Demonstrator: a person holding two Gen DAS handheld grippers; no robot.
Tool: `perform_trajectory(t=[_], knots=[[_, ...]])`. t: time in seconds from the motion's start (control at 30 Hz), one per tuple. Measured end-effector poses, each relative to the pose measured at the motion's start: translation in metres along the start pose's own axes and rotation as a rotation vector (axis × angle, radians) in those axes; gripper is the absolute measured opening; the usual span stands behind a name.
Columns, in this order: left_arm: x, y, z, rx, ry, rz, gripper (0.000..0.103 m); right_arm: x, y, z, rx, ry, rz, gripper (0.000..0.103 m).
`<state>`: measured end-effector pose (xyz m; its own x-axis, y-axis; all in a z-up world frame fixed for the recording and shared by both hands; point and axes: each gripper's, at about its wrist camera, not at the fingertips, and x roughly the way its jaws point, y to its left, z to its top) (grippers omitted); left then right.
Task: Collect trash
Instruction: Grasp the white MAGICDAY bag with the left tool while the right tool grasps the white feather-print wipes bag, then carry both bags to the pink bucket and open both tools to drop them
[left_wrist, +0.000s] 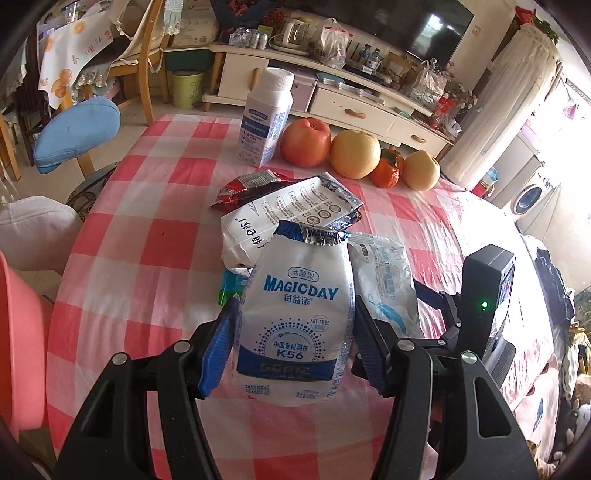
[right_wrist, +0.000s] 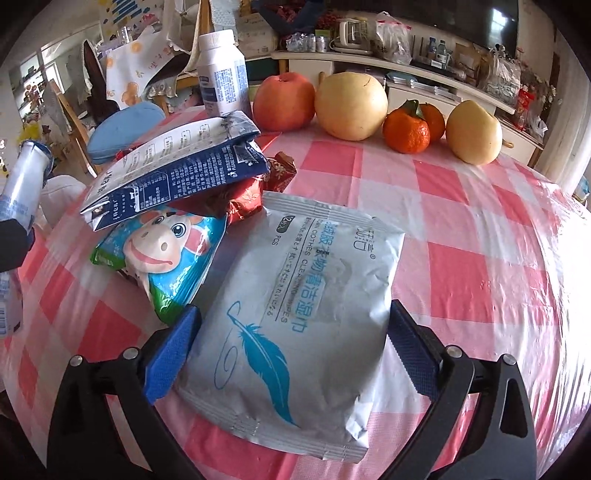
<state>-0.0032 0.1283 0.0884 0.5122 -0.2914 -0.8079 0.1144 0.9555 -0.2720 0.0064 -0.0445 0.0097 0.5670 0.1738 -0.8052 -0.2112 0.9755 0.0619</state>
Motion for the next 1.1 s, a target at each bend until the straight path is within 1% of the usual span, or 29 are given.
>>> perform_trajectory(t=[0.13,0.3,0.37,0.4,0.7,0.93,1.1], knots=[[0.0,0.001,0.0,-0.007,0.002,0.004,0.061,-0.003,-0.003,-0.002,-0.005,-0.007,0.028,0.096],[-0.001,0.005,0.0,-0.008,0.001,0.001,0.061,-0.006,-0.001,-0.004,-0.031,-0.013,0.034,0.092],[-0.003,0.007,0.0,-0.013,-0.004,-0.002,0.061,-0.008,0.001,-0.006,-0.044,-0.018,0.032,0.088],[-0.004,0.008,0.001,-0.017,-0.006,-0.002,0.061,-0.01,0.003,-0.006,-0.047,-0.023,0.029,0.081],[-0.015,0.029,0.002,-0.058,-0.028,-0.01,0.061,-0.016,0.0,-0.012,-0.043,-0.035,0.056,0.079],[-0.022,0.042,0.002,-0.079,-0.045,-0.015,0.061,-0.023,-0.006,-0.017,-0.006,-0.053,0.079,0.077],[-0.027,0.05,0.0,-0.085,-0.053,-0.017,0.061,-0.03,-0.008,-0.022,0.017,-0.076,0.069,0.077]])
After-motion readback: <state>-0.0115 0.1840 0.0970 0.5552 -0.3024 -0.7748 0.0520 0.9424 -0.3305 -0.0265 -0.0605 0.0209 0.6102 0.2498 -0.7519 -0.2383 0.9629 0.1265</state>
